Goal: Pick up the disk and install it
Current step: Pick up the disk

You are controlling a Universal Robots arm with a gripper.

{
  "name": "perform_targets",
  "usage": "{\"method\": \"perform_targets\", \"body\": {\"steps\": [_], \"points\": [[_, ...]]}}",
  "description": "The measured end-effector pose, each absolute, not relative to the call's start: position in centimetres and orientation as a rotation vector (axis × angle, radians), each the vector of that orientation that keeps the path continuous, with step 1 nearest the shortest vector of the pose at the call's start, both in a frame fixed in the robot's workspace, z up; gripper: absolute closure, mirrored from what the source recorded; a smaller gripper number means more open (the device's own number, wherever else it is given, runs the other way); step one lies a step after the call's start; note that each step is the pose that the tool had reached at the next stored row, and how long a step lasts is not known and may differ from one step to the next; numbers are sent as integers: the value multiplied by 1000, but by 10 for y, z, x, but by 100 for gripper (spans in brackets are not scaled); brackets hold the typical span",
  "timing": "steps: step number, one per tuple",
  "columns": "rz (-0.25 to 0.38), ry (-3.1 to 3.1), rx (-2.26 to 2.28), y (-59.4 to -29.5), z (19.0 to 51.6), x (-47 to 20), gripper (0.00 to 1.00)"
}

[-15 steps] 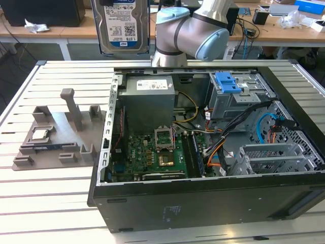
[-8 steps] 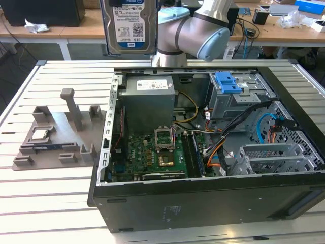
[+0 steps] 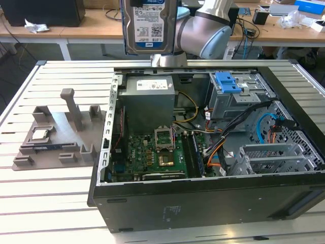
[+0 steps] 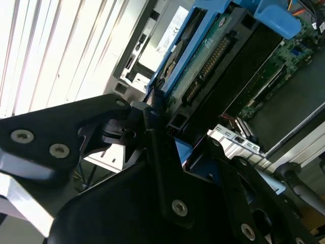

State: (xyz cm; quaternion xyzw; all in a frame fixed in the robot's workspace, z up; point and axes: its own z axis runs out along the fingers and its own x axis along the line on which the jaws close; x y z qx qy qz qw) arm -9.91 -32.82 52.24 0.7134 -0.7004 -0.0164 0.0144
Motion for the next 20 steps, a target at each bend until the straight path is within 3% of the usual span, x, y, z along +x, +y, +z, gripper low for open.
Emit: {"method": "perform_targets", "body": {"steps": [20], "points": [[-55,-2179,2219,-328,522,-11,64]]}}
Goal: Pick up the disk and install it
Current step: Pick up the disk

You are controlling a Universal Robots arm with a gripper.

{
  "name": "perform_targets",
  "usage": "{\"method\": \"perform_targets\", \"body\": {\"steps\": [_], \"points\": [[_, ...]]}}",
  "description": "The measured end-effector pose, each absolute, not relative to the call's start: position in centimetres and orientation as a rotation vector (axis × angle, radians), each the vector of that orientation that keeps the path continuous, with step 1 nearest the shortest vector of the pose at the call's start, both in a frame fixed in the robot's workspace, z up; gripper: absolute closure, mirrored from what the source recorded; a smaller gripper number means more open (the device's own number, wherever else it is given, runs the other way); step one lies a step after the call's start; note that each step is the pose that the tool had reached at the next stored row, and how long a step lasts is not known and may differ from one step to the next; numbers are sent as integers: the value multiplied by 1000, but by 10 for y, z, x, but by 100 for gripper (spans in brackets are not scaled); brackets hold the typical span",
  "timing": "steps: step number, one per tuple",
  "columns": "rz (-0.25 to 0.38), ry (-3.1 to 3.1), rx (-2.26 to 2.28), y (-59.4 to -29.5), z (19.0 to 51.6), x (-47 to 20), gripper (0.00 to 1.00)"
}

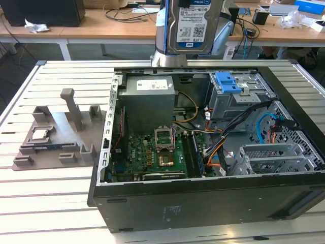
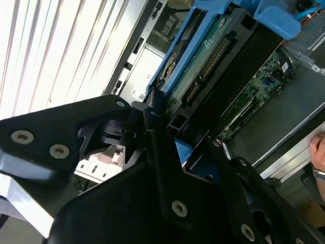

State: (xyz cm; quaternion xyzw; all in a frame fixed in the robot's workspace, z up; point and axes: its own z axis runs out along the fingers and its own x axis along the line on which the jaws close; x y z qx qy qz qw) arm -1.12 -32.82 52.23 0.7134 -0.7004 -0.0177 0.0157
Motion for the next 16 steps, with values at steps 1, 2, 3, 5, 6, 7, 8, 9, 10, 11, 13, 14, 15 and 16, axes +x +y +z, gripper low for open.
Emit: {"method": "perform_targets", "body": {"steps": [1,2,3,5,6,7,8,9,10,11,13,14,15,16], "points": [[-55,-2179,2219,-328,522,-8,64],[-56,-2178,2219,-328,522,-3,64],[-56,-2178,2219,-328,522,5,64],[-56,-2178,2219,-328,522,19,64],[-56,-2178,2219,-328,522,24,64],[-57,-2178,2218,-328,522,29,64],[-57,-2178,2218,-328,522,35,64],[-57,-2178,2218,-328,522,39,64],[-57,-2178,2218,-328,522,41,64],[-57,-2178,2218,-328,522,47,64],[-57,-2178,2218,-328,522,58,64],[-57,-2178,2218,-328,522,64,64],[-57,-2178,2218,-328,522,73,64],[-57,-2178,2218,-328,522,76,64]]}}
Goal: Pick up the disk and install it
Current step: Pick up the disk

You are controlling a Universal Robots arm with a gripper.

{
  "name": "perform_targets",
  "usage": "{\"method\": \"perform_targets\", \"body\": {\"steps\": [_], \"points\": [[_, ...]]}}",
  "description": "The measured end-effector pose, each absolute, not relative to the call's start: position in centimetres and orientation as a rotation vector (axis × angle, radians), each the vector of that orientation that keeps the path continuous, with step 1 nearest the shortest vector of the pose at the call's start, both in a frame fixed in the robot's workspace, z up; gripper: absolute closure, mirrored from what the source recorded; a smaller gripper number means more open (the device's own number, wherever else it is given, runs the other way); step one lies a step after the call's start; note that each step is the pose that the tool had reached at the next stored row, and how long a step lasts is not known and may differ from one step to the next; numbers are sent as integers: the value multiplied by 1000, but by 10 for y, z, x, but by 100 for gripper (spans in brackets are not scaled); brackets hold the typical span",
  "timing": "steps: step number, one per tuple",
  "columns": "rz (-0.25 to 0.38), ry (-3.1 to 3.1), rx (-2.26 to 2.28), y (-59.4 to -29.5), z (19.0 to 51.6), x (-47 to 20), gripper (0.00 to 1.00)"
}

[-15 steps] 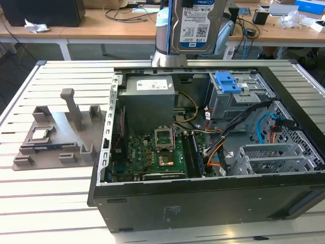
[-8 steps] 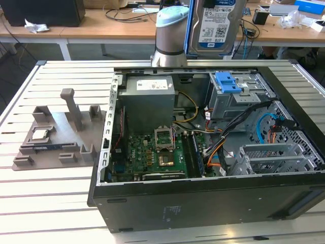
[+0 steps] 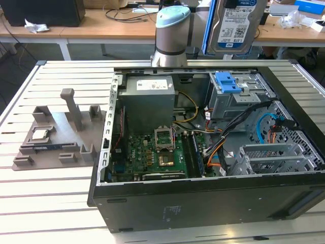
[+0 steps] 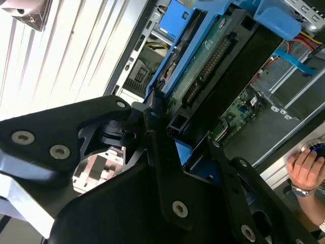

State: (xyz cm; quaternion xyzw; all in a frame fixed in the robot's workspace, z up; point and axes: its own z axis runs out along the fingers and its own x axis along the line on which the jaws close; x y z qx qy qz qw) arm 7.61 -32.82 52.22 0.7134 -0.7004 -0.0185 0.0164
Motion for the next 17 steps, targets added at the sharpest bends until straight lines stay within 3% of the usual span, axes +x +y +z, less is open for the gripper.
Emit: {"method": "perform_targets", "body": {"steps": [6,17], "points": [[-58,-2178,2217,-334,522,88,64],[-58,-2179,2217,-379,521,89,64]]}}
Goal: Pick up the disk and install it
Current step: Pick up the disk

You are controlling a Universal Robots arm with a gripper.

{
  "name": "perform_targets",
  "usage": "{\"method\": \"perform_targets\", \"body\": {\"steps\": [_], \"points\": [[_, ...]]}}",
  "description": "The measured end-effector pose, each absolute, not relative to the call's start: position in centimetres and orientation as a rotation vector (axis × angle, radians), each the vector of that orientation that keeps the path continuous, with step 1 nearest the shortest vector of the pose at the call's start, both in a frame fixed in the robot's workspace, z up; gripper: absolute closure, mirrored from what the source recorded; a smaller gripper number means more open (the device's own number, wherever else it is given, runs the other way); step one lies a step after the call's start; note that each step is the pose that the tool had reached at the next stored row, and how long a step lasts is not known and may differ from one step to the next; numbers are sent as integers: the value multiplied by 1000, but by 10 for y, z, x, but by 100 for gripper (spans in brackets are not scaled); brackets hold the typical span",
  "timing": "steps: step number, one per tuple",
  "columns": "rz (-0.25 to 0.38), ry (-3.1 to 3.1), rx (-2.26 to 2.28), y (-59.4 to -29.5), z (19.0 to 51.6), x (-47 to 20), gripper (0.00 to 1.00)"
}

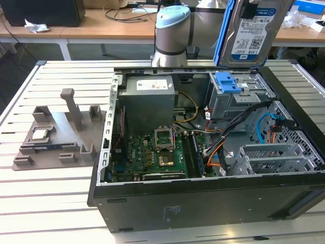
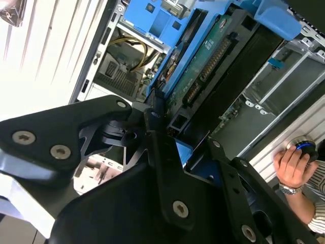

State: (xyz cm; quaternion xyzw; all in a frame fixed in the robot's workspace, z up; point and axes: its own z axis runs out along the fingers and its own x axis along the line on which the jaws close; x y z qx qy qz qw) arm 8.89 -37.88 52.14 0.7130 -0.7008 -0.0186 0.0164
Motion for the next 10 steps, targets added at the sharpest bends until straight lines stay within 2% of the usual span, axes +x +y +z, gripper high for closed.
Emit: {"method": "perform_targets", "body": {"steps": [10], "points": [[-58,-2179,2217,-398,521,90,64]]}}
